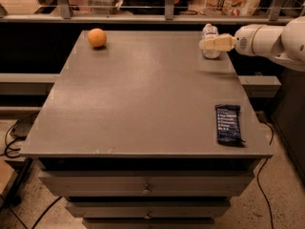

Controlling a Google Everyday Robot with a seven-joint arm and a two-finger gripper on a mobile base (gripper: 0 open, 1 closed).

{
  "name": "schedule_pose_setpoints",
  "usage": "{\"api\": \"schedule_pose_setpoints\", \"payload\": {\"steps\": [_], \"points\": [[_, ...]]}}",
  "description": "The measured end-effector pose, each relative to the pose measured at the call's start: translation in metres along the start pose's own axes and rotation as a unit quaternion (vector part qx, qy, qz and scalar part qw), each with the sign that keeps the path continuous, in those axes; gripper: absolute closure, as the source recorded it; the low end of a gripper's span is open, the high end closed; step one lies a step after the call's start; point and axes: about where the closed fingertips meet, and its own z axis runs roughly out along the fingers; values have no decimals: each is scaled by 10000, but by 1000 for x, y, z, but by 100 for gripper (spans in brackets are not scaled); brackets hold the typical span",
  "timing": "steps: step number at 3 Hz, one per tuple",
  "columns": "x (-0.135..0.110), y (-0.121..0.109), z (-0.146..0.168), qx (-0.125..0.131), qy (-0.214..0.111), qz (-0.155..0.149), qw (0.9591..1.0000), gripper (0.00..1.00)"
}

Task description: Pick blue plastic bottle

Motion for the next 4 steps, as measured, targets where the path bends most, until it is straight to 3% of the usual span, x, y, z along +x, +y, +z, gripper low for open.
{"api": "schedule_pose_setpoints", "payload": {"steps": [2, 3, 4], "points": [[16, -10, 33, 213, -17, 446, 9988, 0], [24, -8, 48, 232, 277, 466, 9983, 0], [41, -9, 61, 253, 750, 458, 9958, 23]]}}
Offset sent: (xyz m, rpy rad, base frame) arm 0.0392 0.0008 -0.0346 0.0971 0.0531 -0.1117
